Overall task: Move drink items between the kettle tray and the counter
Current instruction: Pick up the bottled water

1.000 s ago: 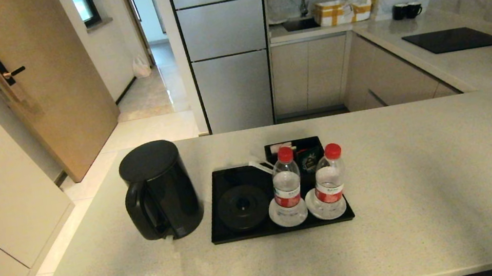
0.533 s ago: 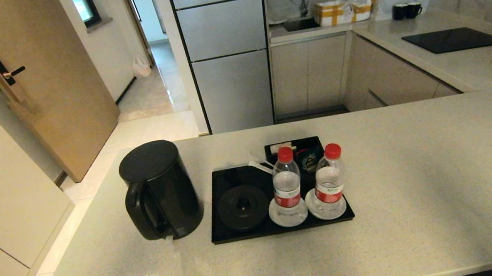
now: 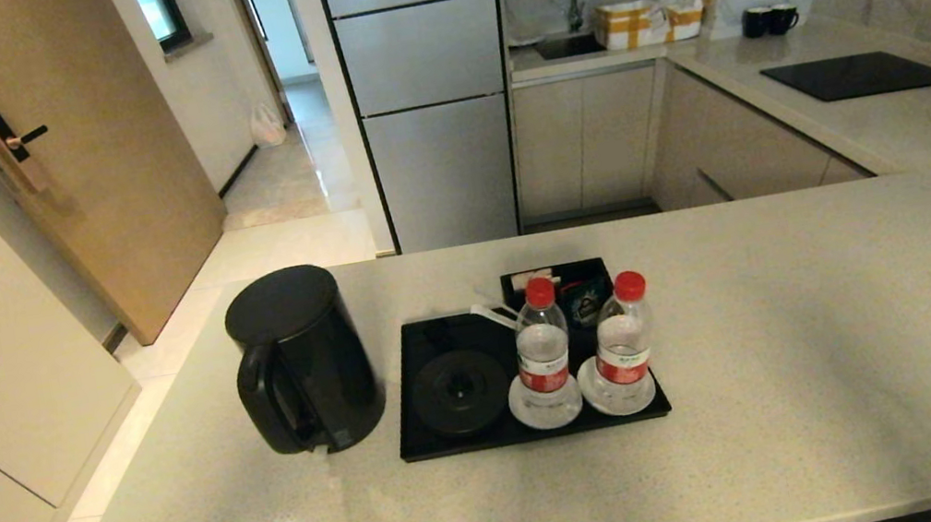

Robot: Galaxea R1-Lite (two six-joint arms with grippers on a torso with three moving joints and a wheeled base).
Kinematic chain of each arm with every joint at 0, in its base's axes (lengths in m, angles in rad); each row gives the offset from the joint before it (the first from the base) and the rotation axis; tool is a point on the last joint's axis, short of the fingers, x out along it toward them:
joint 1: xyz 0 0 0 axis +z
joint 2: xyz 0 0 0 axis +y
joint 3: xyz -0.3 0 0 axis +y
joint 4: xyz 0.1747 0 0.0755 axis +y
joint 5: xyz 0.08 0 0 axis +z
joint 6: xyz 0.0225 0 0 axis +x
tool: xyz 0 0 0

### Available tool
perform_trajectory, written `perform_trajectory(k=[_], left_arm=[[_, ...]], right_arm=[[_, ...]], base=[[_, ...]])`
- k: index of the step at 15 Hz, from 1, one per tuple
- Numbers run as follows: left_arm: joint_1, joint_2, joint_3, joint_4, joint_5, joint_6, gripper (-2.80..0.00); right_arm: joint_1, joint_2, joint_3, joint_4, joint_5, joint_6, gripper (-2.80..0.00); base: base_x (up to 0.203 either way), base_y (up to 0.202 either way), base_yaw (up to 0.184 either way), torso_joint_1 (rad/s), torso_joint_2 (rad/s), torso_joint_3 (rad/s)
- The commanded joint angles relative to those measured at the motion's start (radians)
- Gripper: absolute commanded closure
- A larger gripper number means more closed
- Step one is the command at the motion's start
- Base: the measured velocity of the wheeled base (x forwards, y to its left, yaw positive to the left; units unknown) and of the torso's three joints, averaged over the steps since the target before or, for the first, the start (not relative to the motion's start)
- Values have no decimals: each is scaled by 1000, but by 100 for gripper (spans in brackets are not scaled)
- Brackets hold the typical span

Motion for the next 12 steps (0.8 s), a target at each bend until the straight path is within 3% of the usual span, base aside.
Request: perform_trajectory(k=[1,12], left_arm=[[0,1,2,0,0,-1,0],[0,1,2,0,0,-1,0]], right_arm=[[0,2,-1,0,0,0,0],[0,2,-1,0,0,0,0]], base=[[0,0,0,0,0,0],[0,0,0,0,0,0]])
